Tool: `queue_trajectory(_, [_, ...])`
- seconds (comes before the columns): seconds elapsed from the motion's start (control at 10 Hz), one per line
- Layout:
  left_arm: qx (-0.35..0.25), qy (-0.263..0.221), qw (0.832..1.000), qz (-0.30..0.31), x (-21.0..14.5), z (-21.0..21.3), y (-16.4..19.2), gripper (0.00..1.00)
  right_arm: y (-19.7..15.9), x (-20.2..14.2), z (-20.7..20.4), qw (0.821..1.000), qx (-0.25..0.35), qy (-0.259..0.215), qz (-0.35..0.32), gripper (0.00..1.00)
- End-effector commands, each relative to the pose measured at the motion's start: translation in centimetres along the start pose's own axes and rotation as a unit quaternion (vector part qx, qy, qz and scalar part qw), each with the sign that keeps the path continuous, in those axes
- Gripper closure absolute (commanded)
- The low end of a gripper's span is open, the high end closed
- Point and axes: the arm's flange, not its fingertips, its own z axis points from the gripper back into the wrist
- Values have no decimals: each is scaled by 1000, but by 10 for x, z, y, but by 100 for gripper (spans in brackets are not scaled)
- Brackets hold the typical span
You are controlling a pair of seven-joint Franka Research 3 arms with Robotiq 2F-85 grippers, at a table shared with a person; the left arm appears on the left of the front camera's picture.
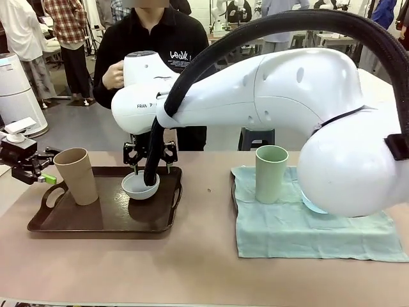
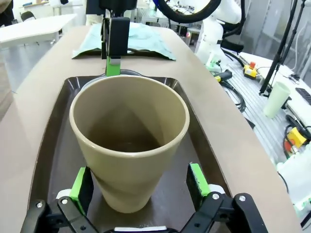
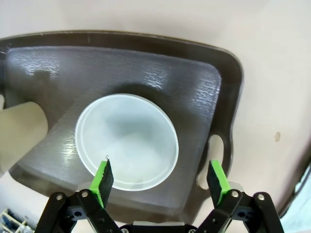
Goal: Set up a tray with a mat and arrange the tableware.
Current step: Pick up the Picnic Bowl and Reusable plastic cup from the Handle tray in front of the human's position and hold them in the air.
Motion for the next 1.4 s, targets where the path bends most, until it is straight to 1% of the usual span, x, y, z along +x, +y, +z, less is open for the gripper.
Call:
queue_trajectory(0.0, [0,-2,1000,-27,3,-1,0,0,8,9,-5,999,10,-17,33,0])
queue_trajectory(0.2, [16,1,999,-36,-2,-7,7,0,10,10,-19,998,18,-11,52,0])
queue_trajectory(0.4, [38,14,998,-40,0,-15,11,0,9,10,-28,998,19,-4,54,0])
queue_trajectory(0.6, [54,15,997,-51,-4,-20,15,0,7,9,-35,999,13,4,43,0])
queue_trajectory(0.8, [52,8,997,-57,-7,-31,20,0,4,8,-39,999,11,8,35,0])
queue_trajectory(1.0, [34,7,998,-43,-10,-41,24,0,0,8,-43,999,15,13,30,0])
queue_trajectory(1.3, [25,4,999,-37,-8,-57,30,0,-7,5,-48,999,21,15,20,0])
